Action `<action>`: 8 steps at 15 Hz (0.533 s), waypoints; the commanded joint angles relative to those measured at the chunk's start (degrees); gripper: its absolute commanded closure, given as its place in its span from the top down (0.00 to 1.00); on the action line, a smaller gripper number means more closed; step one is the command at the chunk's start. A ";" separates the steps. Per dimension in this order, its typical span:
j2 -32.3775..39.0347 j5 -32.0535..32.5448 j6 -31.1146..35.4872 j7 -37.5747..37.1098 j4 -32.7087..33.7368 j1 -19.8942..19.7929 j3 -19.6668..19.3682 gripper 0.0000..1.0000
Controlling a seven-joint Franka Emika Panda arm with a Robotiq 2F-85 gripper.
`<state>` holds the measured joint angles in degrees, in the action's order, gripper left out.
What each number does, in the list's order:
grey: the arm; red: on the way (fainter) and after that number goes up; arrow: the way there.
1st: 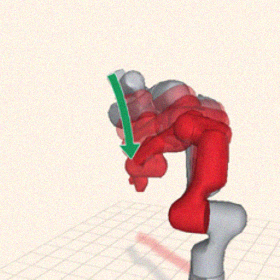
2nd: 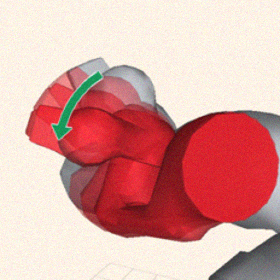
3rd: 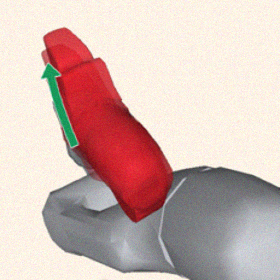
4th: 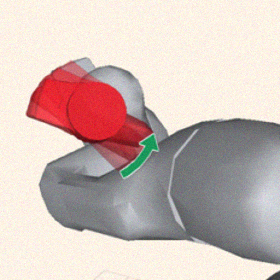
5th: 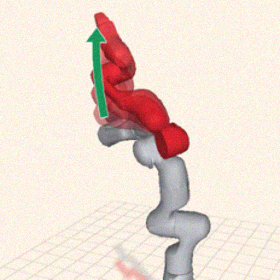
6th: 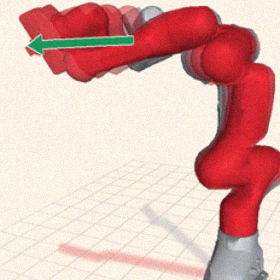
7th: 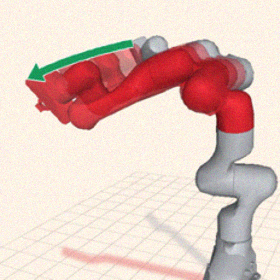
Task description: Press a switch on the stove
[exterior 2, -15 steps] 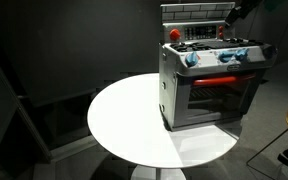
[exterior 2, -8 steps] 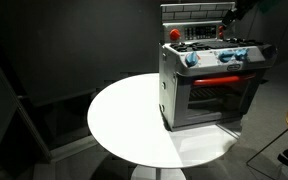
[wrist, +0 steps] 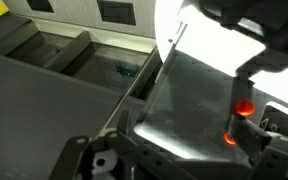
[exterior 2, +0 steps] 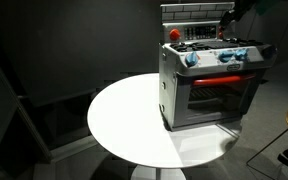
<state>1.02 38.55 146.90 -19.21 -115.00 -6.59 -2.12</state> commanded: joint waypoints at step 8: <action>-3.22 -6.05 -4.08 1.98 -1.47 2.12 -0.44 1.00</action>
<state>0.63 35.68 145.73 -18.83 -115.05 -5.69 -2.45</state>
